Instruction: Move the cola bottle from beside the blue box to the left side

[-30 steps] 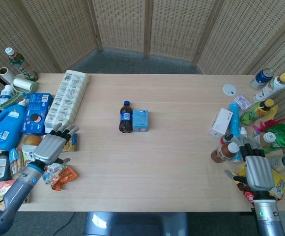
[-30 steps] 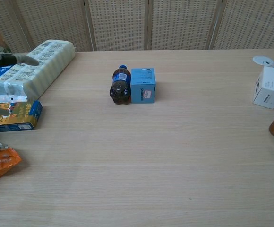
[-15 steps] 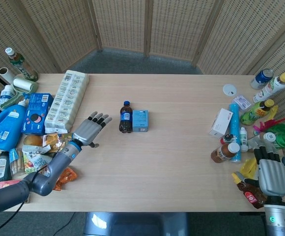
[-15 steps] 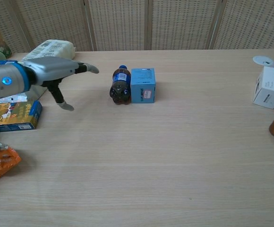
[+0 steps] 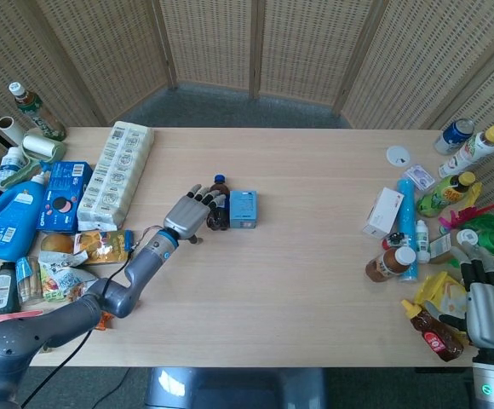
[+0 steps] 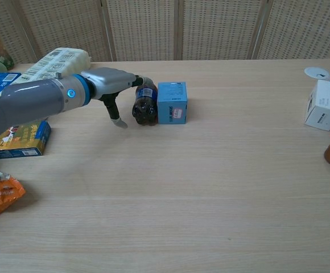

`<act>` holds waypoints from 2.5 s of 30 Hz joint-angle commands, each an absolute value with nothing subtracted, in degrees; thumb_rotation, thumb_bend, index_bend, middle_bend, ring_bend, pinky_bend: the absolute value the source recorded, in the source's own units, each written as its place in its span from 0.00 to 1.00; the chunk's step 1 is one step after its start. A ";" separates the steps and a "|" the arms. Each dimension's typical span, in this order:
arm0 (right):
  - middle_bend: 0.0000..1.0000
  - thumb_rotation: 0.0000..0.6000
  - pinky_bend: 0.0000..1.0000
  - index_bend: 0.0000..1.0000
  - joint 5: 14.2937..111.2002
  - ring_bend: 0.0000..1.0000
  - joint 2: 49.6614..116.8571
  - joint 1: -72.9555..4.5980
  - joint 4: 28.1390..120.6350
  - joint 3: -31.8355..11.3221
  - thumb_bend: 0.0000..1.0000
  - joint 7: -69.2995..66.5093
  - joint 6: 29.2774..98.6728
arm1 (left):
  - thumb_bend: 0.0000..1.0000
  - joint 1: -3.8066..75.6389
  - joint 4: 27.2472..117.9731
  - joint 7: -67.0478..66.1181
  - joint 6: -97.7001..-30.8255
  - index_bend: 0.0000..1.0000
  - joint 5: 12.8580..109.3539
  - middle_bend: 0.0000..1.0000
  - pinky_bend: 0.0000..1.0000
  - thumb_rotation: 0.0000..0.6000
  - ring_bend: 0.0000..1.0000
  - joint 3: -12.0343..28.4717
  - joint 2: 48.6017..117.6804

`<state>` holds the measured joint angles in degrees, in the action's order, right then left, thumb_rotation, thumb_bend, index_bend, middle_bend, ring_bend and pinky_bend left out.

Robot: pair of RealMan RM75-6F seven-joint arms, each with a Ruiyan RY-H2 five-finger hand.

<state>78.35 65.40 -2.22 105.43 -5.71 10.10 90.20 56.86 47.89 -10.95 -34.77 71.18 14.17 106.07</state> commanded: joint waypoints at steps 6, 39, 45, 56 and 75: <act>0.00 0.99 0.00 0.14 78.69 0.00 65.09 -0.77 105.36 -5.78 0.12 9.26 91.83 | 0.21 62.51 39.38 -9.29 -28.81 0.00 68.84 0.00 0.00 1.00 0.00 15.42 110.91; 0.00 0.99 0.00 0.14 82.57 0.00 65.92 0.32 107.27 -6.53 0.12 9.24 93.92 | 0.21 53.51 70.38 -18.85 -34.65 0.00 63.35 0.00 0.00 1.00 0.00 6.69 88.21; 0.00 0.99 0.00 0.14 83.07 0.00 65.88 0.94 107.56 -6.47 0.12 9.39 94.74 | 0.21 54.97 71.76 -20.81 -29.94 0.00 57.33 0.00 0.00 1.00 0.00 4.48 84.87; 0.00 0.99 0.00 0.14 83.69 0.00 66.82 0.77 107.27 -6.68 0.12 8.51 94.33 | 0.21 55.15 71.85 -23.02 -31.68 0.00 52.96 0.00 0.00 1.00 0.00 1.45 83.82; 0.00 0.99 0.00 0.14 83.59 0.00 66.68 2.15 106.87 -6.91 0.12 6.07 95.52 | 0.21 52.91 57.77 -15.02 -40.50 0.51 64.20 0.44 0.29 1.00 0.49 2.06 97.52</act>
